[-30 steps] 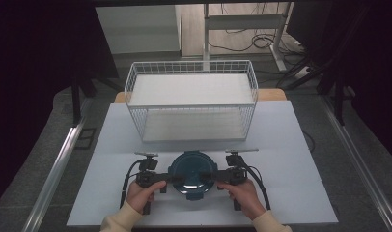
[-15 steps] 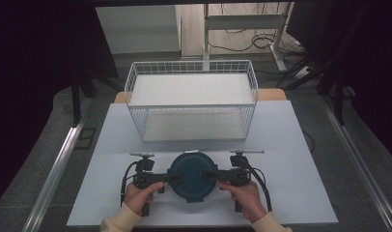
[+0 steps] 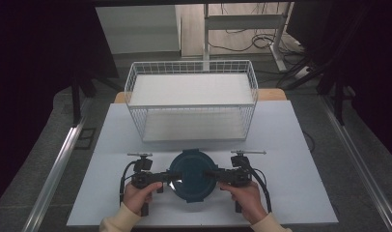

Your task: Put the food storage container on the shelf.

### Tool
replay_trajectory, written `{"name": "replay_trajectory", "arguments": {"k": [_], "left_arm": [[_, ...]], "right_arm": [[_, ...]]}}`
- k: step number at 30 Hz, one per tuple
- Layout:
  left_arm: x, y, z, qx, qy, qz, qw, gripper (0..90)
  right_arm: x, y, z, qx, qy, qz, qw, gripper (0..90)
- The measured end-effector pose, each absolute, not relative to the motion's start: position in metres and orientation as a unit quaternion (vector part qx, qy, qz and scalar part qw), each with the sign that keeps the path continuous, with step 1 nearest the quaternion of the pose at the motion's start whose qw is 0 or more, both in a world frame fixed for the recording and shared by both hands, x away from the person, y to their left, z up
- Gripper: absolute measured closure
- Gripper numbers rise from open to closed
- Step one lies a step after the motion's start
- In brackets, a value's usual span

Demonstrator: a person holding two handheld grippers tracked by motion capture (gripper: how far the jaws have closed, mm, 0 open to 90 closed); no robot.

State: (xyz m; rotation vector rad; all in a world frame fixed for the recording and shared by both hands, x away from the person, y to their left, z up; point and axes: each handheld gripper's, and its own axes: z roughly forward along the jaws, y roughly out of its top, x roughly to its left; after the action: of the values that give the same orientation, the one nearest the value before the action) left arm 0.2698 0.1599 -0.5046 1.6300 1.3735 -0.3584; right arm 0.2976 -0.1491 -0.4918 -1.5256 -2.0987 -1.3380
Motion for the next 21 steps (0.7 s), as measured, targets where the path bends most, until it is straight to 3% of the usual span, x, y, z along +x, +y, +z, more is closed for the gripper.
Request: {"name": "replay_trajectory", "arguments": {"k": [13, 21], "left_arm": [[0.264, 0.159, -0.481, 0.672, 0.538, -0.119, 0.496, 38.4], [0.264, 0.159, -0.470, 0.679, 0.527, -0.102, 0.500, 38.5]], "right_arm": [[0.289, -0.149, -0.465, -0.479, -0.729, -0.486, 0.060, 36.0], [0.289, -0.150, -0.457, -0.469, -0.729, -0.496, 0.053, 36.1]]}}
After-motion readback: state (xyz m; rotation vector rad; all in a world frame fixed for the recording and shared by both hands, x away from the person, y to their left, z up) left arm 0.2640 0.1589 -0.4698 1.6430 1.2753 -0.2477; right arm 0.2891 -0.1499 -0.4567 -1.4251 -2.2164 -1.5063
